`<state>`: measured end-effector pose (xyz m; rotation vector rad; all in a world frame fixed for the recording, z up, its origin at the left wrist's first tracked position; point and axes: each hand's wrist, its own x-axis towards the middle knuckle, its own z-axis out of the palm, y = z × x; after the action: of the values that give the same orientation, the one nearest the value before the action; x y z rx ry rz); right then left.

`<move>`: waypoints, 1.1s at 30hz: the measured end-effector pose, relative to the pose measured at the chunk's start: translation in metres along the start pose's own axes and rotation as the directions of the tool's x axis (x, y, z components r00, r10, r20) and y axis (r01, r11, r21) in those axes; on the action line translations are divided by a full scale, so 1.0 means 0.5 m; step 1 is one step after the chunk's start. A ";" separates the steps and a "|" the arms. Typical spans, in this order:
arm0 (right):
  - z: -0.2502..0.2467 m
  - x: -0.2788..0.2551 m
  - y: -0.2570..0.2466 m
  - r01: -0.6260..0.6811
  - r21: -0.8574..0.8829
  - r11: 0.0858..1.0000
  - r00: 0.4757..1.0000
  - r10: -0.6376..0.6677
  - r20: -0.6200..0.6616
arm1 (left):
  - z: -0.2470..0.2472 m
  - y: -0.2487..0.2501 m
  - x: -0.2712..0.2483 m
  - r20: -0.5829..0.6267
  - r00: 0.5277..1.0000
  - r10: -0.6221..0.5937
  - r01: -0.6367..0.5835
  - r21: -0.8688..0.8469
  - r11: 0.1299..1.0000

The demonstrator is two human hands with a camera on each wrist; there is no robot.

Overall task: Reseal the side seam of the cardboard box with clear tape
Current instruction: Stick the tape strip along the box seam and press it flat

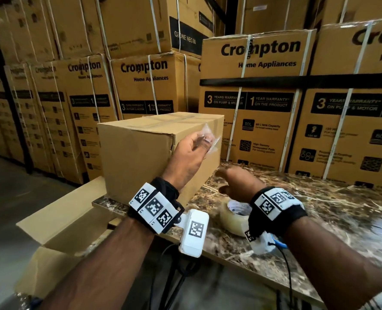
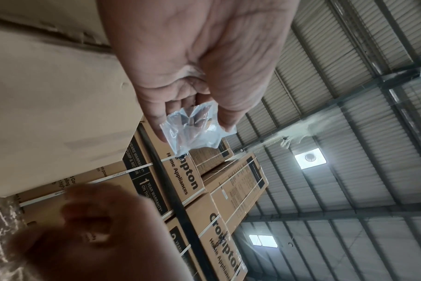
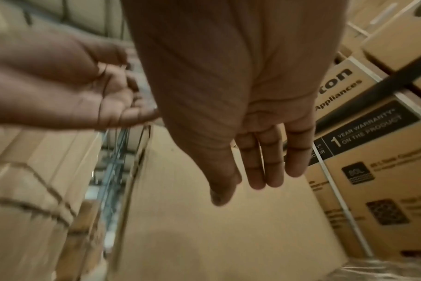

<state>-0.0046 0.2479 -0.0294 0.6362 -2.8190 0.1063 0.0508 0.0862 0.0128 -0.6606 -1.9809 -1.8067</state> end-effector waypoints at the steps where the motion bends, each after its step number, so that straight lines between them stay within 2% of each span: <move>1: -0.014 0.000 -0.006 0.015 0.105 0.994 0.996 -0.006 -0.088 | -0.011 0.004 0.002 0.006 1.000 -0.001 0.001 -0.045 0.999; 3: -0.048 -0.003 -0.025 0.070 0.374 0.925 0.963 0.035 -0.268 | -0.034 0.017 0.000 0.012 1.000 -0.018 0.020 -0.128 0.992; 5: -0.083 -0.015 -0.052 0.151 0.663 0.733 0.930 0.121 -0.346 | -0.057 0.024 -0.003 -0.014 0.999 -0.032 0.029 -0.158 0.987; 7: -0.109 -0.029 -0.081 0.211 0.844 0.492 0.934 0.152 -0.323 | -0.077 0.027 -0.008 -0.033 0.999 -0.035 0.030 -0.156 0.987; 8: -0.120 -0.035 -0.097 0.226 0.888 0.400 0.943 0.139 -0.303 | -0.087 0.030 -0.013 -0.036 0.999 -0.034 0.029 -0.147 0.989; 10: -0.130 -0.041 -0.123 0.247 0.916 0.316 0.953 0.091 -0.288 | -0.103 0.033 -0.023 -0.021 0.999 -0.042 0.038 -0.159 0.986; 14: -0.126 -0.034 -0.167 0.325 0.859 0.396 0.922 0.069 -0.381 | -0.121 0.032 -0.042 -0.006 0.996 -0.087 0.083 -0.234 0.969; 19: -0.107 -0.013 -0.194 0.318 0.883 0.346 0.904 0.170 -0.393 | -0.134 0.024 -0.063 0.030 0.994 -0.107 0.111 -0.266 0.957; 25: -0.085 0.001 -0.208 0.324 0.893 0.311 0.894 0.208 -0.397 | -0.166 0.015 -0.054 -0.006 0.990 -0.143 0.138 -0.226 0.964; 30: -0.081 0.012 -0.217 0.415 0.811 0.413 0.822 0.213 -0.529 | -0.176 0.016 -0.044 -0.022 0.989 -0.144 0.136 -0.220 0.966; 33: -0.078 0.024 -0.217 0.403 0.792 0.458 0.810 0.225 -0.542 | -0.183 0.015 -0.037 -0.011 0.991 -0.130 0.125 -0.197 0.972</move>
<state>0.0404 0.1499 0.0129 0.7537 -1.8837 1.5775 0.0667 -0.0061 0.0179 -0.5775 -1.8837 -2.0969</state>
